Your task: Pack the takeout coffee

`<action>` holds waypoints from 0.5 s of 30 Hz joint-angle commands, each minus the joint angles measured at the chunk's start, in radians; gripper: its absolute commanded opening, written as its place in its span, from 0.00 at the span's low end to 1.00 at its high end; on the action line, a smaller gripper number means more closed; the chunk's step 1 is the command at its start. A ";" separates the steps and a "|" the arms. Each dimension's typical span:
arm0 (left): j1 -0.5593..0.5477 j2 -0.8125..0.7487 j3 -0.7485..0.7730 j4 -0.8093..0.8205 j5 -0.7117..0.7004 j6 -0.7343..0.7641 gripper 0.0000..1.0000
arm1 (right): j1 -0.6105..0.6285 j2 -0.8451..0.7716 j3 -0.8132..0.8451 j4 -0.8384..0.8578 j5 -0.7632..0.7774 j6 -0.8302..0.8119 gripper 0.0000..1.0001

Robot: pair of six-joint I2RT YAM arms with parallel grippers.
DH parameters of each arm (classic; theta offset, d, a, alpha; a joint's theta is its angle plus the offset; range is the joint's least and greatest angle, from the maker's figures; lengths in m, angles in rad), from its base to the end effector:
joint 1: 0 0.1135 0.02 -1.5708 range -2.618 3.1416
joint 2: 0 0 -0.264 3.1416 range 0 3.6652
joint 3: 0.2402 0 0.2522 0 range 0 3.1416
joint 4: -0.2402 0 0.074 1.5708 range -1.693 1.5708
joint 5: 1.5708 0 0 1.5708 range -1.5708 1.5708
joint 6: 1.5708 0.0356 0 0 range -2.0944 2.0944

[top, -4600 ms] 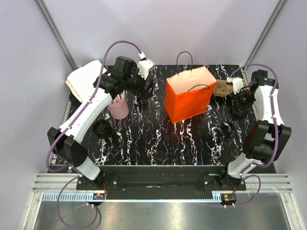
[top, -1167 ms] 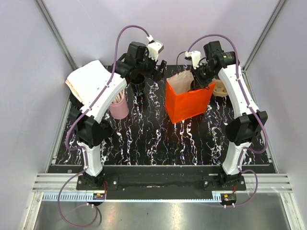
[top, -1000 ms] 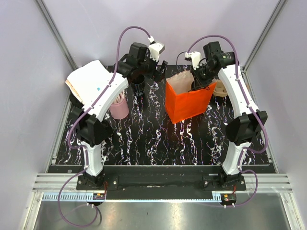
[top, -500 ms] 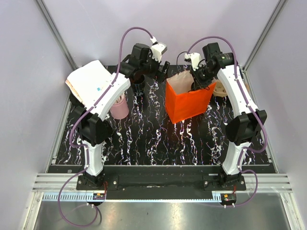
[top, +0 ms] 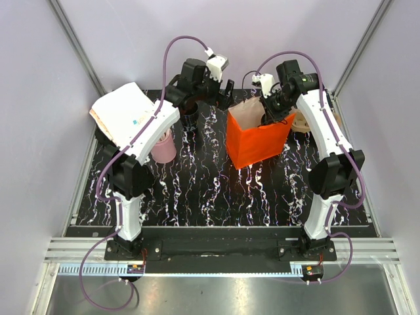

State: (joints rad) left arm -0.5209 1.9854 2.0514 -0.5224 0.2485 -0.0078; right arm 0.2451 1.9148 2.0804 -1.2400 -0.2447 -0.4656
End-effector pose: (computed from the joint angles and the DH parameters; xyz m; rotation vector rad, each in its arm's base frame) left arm 0.3983 -0.2386 0.3833 0.6763 1.9477 -0.5825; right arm 0.3786 0.1036 0.3662 -0.9852 2.4208 0.2464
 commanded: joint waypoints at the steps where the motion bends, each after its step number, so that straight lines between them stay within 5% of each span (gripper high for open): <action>1: -0.001 -0.031 0.001 0.073 -0.016 -0.035 0.99 | 0.011 -0.014 -0.011 0.030 0.018 0.002 0.00; 15: -0.001 -0.033 -0.004 0.088 0.132 -0.067 0.99 | 0.011 -0.010 -0.057 0.065 0.024 0.005 0.00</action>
State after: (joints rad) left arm -0.5209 1.9854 2.0388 -0.4976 0.3153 -0.0521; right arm 0.2455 1.9148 2.0300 -1.2118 -0.2436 -0.4652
